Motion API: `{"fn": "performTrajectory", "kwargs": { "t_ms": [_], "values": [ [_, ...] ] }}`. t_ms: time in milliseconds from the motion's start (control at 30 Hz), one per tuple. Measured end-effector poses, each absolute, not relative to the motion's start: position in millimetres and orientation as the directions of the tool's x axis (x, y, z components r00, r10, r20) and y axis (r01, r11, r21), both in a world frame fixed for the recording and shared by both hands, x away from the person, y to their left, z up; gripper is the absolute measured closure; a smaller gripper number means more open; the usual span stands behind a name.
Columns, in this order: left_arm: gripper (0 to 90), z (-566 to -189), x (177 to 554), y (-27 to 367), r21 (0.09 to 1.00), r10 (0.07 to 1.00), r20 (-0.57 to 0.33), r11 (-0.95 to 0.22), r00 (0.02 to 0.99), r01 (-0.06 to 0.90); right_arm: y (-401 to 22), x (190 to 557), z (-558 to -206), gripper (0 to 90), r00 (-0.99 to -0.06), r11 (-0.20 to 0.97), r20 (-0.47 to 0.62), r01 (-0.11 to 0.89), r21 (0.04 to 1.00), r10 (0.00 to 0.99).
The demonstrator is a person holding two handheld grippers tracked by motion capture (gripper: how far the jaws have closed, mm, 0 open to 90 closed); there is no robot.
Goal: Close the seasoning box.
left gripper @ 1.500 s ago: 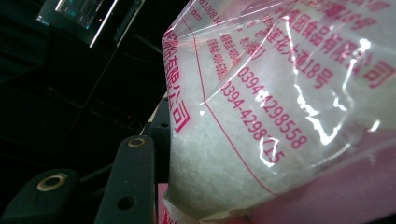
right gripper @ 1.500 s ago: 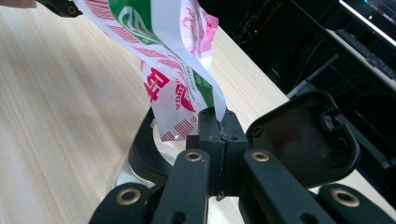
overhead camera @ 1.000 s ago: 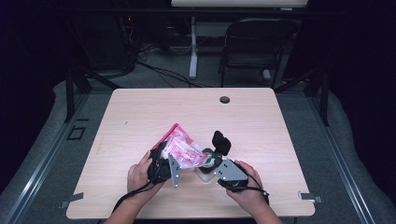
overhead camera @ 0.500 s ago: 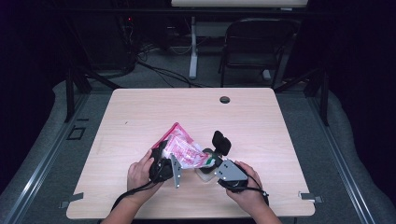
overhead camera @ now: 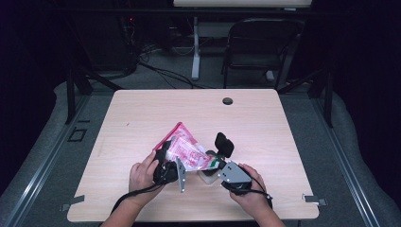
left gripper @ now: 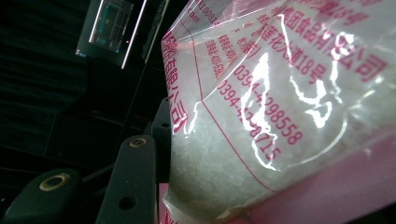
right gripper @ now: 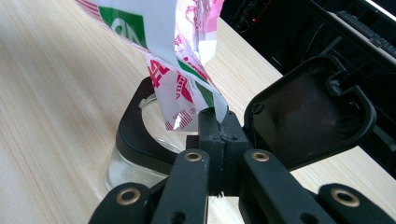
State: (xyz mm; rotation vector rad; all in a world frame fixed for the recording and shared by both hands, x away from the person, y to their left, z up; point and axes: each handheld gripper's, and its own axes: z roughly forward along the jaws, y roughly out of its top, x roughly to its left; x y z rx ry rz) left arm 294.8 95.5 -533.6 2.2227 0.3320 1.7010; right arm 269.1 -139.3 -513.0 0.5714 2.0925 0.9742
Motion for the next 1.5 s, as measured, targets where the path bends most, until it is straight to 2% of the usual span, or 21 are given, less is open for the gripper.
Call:
{"fn": "performTrajectory", "kwargs": {
  "t_ms": [1500],
  "values": [
    [62.0,-529.7,290.9,88.7,0.28,0.267,0.948,-0.959,0.173,-0.054,-140.0,267.3,-521.3,90.0,-0.618,0.625,-0.451,0.086,0.776,0.644]
  ]
}}
